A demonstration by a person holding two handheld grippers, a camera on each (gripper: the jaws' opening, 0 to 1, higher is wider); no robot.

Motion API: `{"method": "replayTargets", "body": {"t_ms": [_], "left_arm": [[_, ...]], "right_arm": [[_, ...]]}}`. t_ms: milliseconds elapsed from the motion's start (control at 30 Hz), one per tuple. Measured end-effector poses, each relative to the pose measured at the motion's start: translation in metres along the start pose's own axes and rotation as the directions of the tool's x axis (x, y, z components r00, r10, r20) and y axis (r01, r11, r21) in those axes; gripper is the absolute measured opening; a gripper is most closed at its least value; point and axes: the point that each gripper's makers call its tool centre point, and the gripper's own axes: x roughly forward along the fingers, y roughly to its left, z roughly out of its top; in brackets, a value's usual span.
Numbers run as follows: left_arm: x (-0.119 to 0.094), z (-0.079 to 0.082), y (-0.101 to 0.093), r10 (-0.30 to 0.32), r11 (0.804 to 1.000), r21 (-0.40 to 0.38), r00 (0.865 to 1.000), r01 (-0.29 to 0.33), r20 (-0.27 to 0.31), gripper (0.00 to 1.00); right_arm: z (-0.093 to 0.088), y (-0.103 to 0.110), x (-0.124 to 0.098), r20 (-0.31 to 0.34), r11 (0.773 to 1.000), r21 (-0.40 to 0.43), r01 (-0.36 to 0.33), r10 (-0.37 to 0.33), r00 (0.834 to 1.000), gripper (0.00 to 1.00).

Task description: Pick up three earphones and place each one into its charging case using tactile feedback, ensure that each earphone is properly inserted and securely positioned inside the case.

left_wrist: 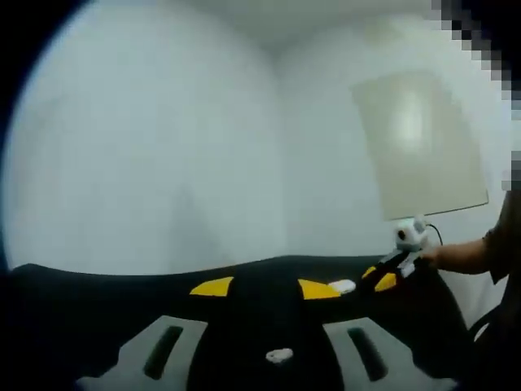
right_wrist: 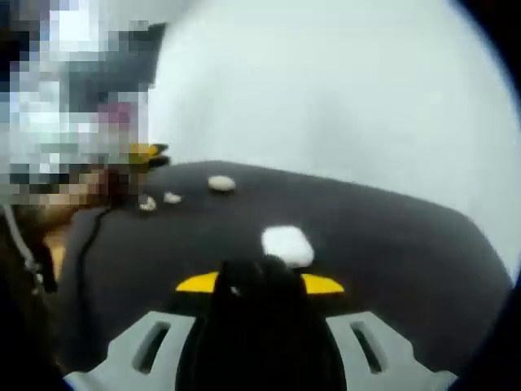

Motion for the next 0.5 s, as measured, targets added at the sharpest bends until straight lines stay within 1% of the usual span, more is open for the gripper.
{"method": "replayTargets", "body": {"t_ms": [33,167,333,367,400,433,467,500], "left_arm": [[0.000,0.000,0.001,0.002,1.000,0.003,1.000,-0.002,0.002,0.26],[-0.001,0.002,0.003,0.009,1.000,0.008,1.000,-0.009,0.007,0.25],[-0.003,0.004,0.007,0.020,1.000,0.005,1.000,-0.020,0.016,0.25],[-0.003,0.005,0.006,0.021,1.000,0.005,1.000,-0.021,0.019,0.25],[-0.004,0.006,0.007,0.025,1.000,0.006,0.999,-0.025,0.023,0.25],[-0.005,0.007,0.009,0.031,0.999,0.006,0.999,-0.031,0.028,0.24],[-0.006,0.009,0.011,0.040,0.999,0.002,0.999,-0.040,0.034,0.24],[-0.007,0.010,0.013,0.050,0.999,-0.003,0.998,-0.050,0.042,0.24]], "right_arm": [[-0.003,-0.003,0.001,-0.019,1.000,-0.010,0.010,-0.010,1.000,0.38],[-0.003,-0.006,0.008,-0.029,1.000,-0.021,0.019,-0.019,0.999,0.38],[-0.005,-0.007,0.011,-0.023,1.000,0.011,0.020,-0.020,1.000,0.39],[-0.004,-0.008,0.011,-0.023,1.000,0.018,0.020,-0.020,1.000,0.40],[-0.003,-0.008,0.010,-0.019,0.999,0.020,0.027,-0.027,0.999,0.45],[0.008,-0.009,0.009,0.032,0.999,0.021,0.034,-0.034,0.999,0.49],[0.024,-0.008,0.007,0.105,0.998,0.055,0.041,-0.047,0.993,0.50],[0.045,-0.004,0.004,0.192,0.996,0.079,0.029,-0.044,0.980,0.50]]}}
